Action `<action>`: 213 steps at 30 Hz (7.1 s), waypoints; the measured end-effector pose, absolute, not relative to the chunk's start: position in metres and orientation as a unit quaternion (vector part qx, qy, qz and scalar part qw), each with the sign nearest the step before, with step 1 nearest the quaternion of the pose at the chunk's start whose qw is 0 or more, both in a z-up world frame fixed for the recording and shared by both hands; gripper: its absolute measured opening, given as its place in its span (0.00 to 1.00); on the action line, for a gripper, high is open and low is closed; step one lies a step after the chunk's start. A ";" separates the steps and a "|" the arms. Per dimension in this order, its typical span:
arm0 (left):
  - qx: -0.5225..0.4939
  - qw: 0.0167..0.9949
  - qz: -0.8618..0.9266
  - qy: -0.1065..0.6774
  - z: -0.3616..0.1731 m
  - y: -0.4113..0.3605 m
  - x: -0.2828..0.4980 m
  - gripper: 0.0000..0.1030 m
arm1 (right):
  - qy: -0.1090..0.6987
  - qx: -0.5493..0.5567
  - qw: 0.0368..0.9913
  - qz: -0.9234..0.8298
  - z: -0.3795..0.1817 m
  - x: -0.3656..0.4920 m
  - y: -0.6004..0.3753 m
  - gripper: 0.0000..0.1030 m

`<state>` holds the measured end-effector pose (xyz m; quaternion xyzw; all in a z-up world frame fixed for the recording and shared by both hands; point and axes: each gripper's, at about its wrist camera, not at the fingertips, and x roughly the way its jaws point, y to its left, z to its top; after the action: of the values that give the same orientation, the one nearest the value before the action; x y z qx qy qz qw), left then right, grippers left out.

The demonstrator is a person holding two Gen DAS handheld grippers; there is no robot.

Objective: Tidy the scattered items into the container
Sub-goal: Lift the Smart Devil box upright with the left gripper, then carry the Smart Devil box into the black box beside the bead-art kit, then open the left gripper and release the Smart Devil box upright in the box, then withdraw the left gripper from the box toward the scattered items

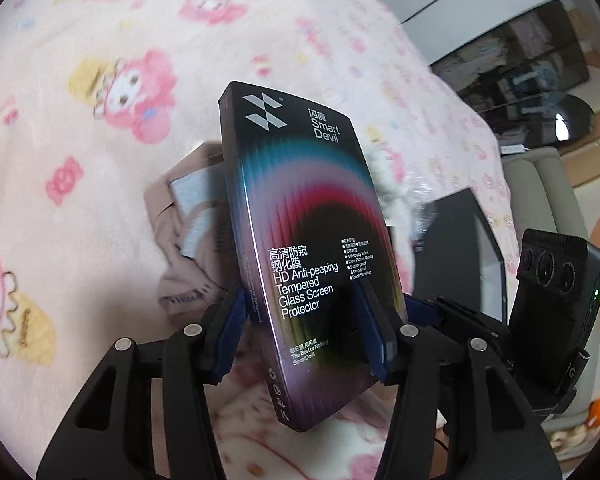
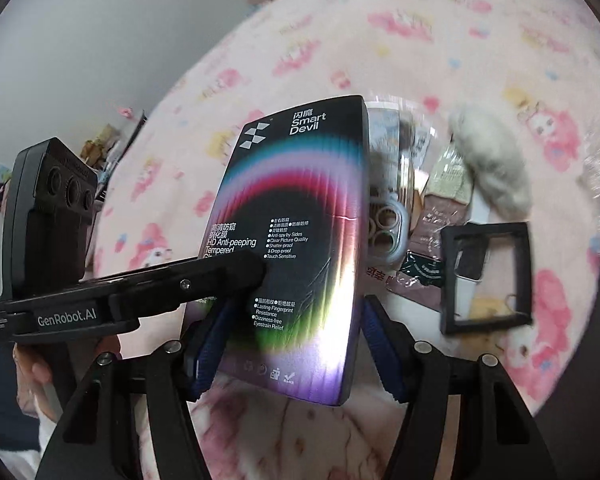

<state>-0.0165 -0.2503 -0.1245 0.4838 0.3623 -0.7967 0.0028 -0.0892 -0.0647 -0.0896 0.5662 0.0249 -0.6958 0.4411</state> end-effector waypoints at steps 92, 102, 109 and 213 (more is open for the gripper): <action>0.589 -0.125 -0.788 0.131 -0.108 0.118 -0.196 0.36 | 0.021 0.482 0.142 -0.864 -0.069 -0.180 0.261 0.50; 0.609 -0.075 -0.780 0.127 -0.113 0.099 -0.190 0.36 | 0.031 0.500 0.141 -0.854 -0.081 -0.181 0.254 0.50; 0.598 -0.109 -0.791 0.062 -0.110 0.136 -0.188 0.38 | 0.003 0.486 0.131 -0.864 -0.075 -0.184 0.264 0.50; 0.472 0.115 -0.869 0.101 -0.019 -0.112 -0.005 0.52 | 0.054 0.441 0.270 -0.854 -0.002 -0.049 0.032 0.51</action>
<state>-0.0052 -0.1115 -0.0193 0.4715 0.1008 -0.8686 0.1145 -0.0493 0.0322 -0.0018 0.4409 0.0543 -0.8543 0.2699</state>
